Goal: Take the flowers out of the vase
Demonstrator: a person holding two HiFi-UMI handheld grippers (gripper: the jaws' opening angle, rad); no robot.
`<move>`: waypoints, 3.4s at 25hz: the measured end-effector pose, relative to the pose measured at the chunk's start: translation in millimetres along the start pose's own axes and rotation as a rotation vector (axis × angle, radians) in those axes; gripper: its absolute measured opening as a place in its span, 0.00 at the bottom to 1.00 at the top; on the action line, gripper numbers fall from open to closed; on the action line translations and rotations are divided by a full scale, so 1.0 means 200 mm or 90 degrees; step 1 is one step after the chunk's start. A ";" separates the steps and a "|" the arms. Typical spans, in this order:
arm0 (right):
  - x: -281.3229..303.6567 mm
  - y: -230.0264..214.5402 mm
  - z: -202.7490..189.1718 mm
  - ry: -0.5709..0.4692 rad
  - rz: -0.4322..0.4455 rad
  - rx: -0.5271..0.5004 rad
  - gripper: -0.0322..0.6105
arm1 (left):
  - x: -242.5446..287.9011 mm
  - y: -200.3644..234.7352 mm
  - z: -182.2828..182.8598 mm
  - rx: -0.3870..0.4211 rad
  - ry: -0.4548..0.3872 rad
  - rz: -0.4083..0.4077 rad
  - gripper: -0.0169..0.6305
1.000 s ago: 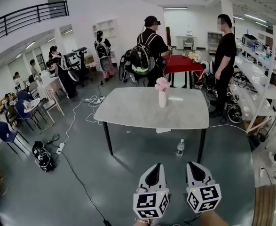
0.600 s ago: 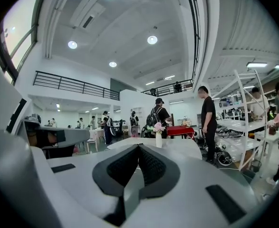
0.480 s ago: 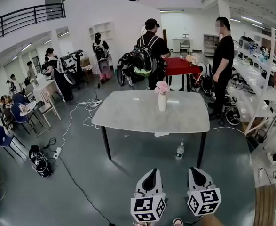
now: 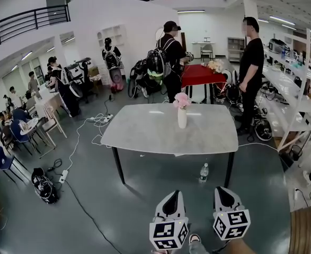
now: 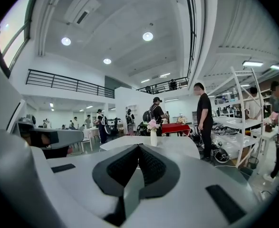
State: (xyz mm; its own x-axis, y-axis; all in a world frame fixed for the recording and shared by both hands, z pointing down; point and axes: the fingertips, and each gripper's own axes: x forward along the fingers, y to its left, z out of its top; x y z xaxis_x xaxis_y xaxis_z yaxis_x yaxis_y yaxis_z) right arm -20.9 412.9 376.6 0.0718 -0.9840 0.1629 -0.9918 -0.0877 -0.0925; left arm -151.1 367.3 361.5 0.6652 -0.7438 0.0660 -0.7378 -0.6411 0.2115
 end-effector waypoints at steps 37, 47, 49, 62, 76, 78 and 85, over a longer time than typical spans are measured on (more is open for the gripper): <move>1.12 -0.56 0.20 0.038 0.084 0.014 0.08 | 1.13 0.20 0.18 0.024 0.002 0.077 0.03; 1.26 -0.65 0.14 0.063 0.085 0.018 0.08 | 1.27 0.26 0.13 0.025 0.016 0.088 0.03; 1.30 -0.66 0.14 0.068 0.084 0.016 0.08 | 1.31 0.29 0.12 0.021 0.019 0.089 0.03; 1.78 -0.65 0.26 0.049 0.053 0.013 0.08 | 1.75 0.60 0.24 0.021 0.004 0.056 0.03; 2.38 -0.66 0.36 0.053 0.027 0.016 0.08 | 2.30 0.95 0.33 0.018 0.024 0.019 0.03; 2.46 -0.68 0.38 0.052 0.020 0.018 0.08 | 2.37 0.98 0.34 0.019 0.027 0.010 0.03; 2.69 -0.71 0.39 0.050 -0.004 0.028 0.08 | 2.62 1.10 0.35 0.020 0.038 -0.020 0.03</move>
State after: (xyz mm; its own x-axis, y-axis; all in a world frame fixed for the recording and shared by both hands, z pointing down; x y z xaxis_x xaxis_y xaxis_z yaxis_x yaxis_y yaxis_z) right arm 166.7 -116.7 400.9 0.0682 -0.9683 0.2403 -0.9857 -0.1026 -0.1338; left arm 26.4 -177.1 374.2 0.6925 -0.7115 0.1186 -0.7196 -0.6698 0.1834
